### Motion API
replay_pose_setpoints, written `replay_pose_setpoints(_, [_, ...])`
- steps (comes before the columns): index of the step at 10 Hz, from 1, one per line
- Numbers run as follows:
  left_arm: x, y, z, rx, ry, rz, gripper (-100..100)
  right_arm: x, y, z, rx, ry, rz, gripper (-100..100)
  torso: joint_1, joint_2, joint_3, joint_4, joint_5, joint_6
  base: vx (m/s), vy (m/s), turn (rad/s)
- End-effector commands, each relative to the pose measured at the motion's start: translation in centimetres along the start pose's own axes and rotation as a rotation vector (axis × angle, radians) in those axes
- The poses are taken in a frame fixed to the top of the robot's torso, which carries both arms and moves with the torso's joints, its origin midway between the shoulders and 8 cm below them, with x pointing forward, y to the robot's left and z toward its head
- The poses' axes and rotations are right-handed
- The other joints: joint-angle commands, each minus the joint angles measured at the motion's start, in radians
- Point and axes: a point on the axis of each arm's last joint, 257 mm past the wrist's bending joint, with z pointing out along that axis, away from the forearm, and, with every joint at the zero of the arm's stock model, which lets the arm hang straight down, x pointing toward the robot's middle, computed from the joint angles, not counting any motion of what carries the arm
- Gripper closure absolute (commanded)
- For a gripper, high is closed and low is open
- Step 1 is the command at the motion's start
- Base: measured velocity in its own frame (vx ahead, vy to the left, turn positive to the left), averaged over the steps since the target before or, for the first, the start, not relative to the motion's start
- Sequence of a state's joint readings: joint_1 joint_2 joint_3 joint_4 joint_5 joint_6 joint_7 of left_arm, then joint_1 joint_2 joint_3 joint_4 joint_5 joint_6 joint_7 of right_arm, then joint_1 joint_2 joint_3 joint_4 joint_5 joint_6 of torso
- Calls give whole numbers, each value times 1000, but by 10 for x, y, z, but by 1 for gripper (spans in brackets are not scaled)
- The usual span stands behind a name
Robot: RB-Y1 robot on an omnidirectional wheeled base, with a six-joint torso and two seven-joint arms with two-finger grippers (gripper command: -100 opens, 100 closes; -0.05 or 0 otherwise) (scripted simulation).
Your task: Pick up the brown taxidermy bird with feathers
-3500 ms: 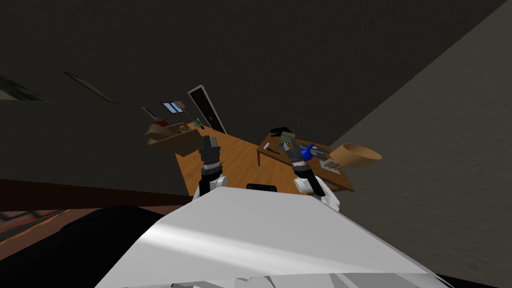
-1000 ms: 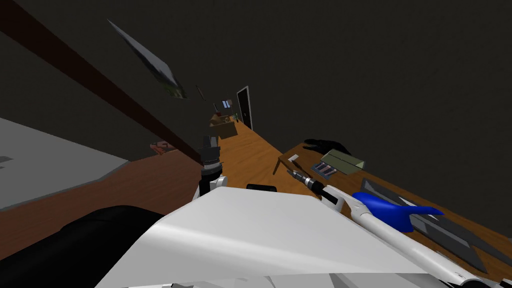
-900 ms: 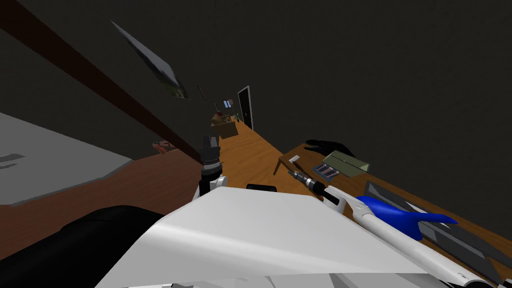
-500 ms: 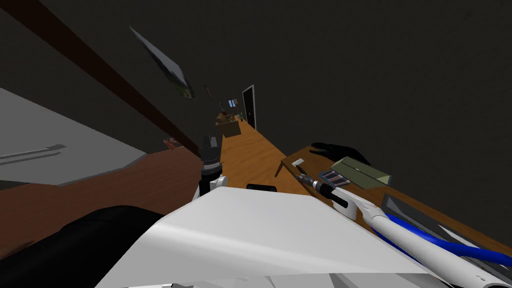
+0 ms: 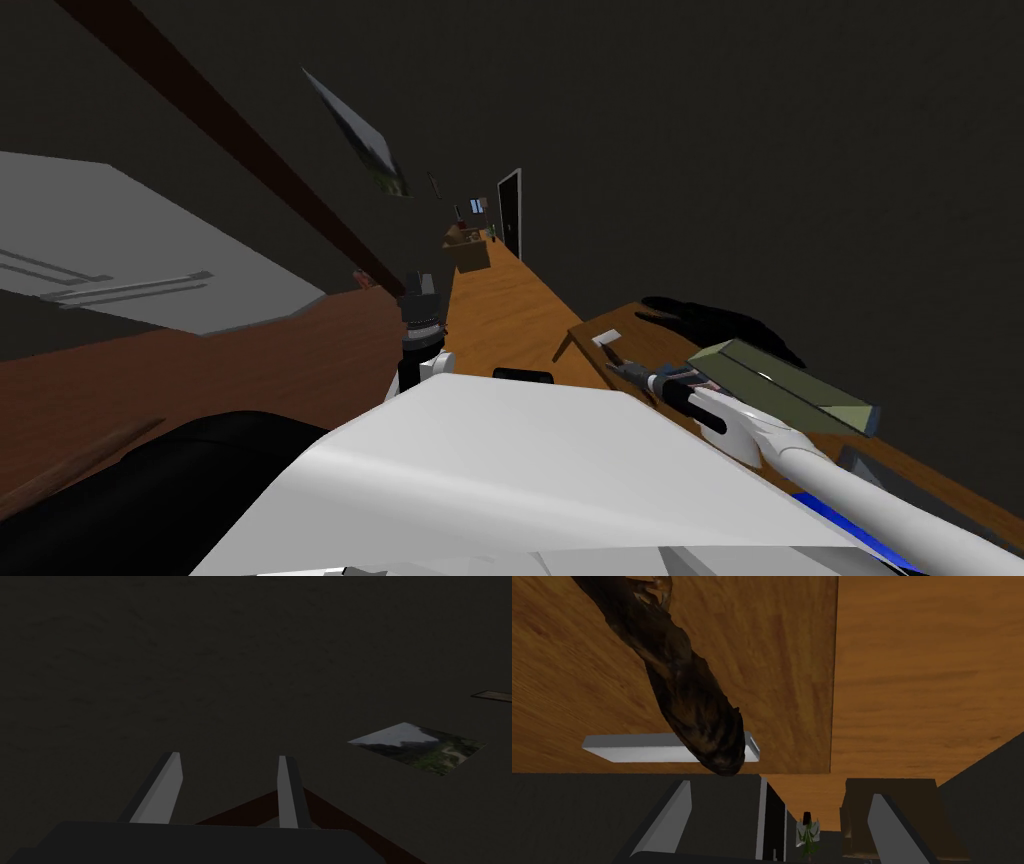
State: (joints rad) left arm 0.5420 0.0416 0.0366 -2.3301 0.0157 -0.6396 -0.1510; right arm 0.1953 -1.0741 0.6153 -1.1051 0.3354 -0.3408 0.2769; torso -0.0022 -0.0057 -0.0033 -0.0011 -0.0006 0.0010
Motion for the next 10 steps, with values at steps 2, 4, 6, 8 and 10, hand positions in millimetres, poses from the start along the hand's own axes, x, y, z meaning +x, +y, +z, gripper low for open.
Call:
replay_pose_setpoints(2, [0, 0, 0, 0, 0, 0, 0, 48, -33, -23, 70, 115, -86, -100, 0, -1, 0, 0, 0, 0, 89, -42, 229])
replay_pose_setpoints(4, [0, 0, 0, 0, 0, 0, 0, 85, -43, -36, 94, 193, -126, -100, 1, 0, 0, 0, 0, 0, 69, -45, 200])
replay_pose_setpoints(6, [0, 0, 0, 0, 0, 0, 0, 126, -45, -51, 103, 274, -161, -100, 2, 2, 1, 0, 0, 1, 40, -23, 144])
replay_pose_setpoints(8, [0, 0, 0, 0, 0, 0, 0, 124, -45, -52, 104, 266, -157, -100, 4, 3, 2, 1, 1, 1, 18, -6, 34])
replay_pose_setpoints(10, [0, 0, 0, 0, 0, 0, 0, 121, -36, -44, 101, 266, -164, -100, 5, 5, 3, 1, 1, 1, 1, -23, -20])
